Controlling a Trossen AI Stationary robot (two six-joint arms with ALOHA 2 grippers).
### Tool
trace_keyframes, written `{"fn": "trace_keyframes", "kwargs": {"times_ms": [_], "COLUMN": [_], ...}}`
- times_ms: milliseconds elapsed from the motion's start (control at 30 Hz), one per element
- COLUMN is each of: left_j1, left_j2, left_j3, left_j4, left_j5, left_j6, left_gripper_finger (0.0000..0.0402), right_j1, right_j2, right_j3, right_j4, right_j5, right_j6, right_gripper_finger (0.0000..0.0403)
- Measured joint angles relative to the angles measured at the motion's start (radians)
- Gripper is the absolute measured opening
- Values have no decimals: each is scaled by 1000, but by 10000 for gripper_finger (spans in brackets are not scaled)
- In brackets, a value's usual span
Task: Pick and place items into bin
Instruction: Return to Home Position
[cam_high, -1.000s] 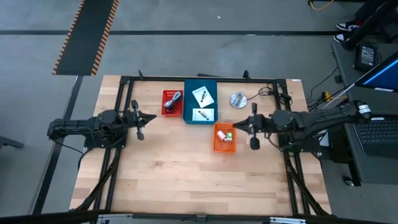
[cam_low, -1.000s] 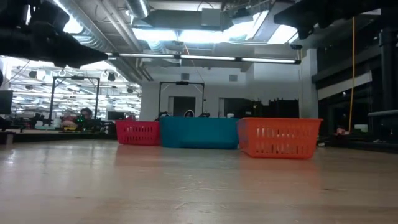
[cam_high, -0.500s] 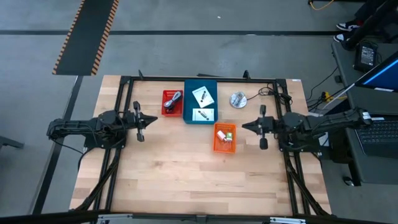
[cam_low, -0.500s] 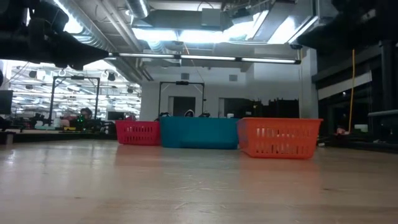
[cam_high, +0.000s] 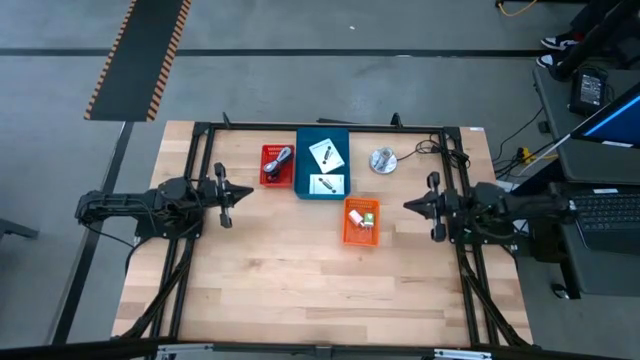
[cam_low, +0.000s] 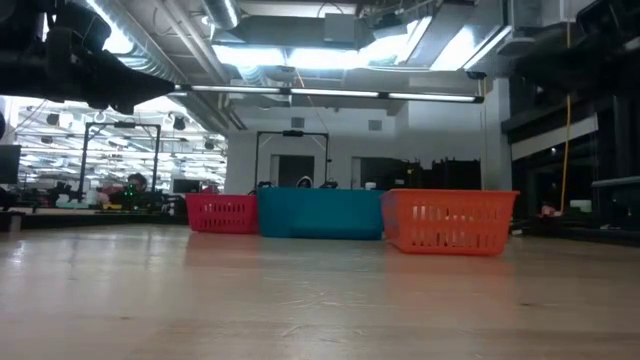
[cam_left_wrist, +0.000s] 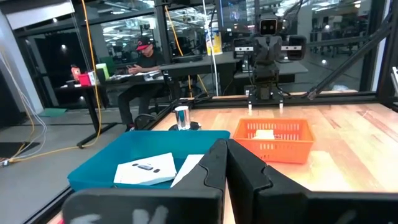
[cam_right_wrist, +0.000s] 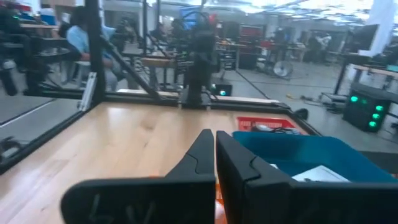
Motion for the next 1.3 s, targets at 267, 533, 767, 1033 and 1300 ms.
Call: {"fn": "trace_keyframes", "kwargs": {"times_ms": [267,533,767,1033,1300], "left_j1": [0,0,0,0,0], "left_j2": [0,0,0,0,0], "left_j3": [0,0,0,0,0], "left_j4": [0,0,0,0,0], "left_j5": [0,0,0,0,0], "left_j6": [0,0,0,0,0], "left_gripper_finger": [4,5,4,5,3], "right_j1": [0,0,0,0,0], "right_j2": [-33,-32,-32,-32,-32], "right_j3": [-50,-71,-71,-71,-71], "right_j4": [-6,9,8,8,8], "right_j5": [-55,-157,-156,-156,-156], "right_j6": [57,77,79,103,105], "right_gripper_finger": [0,0,0,0,0]}}
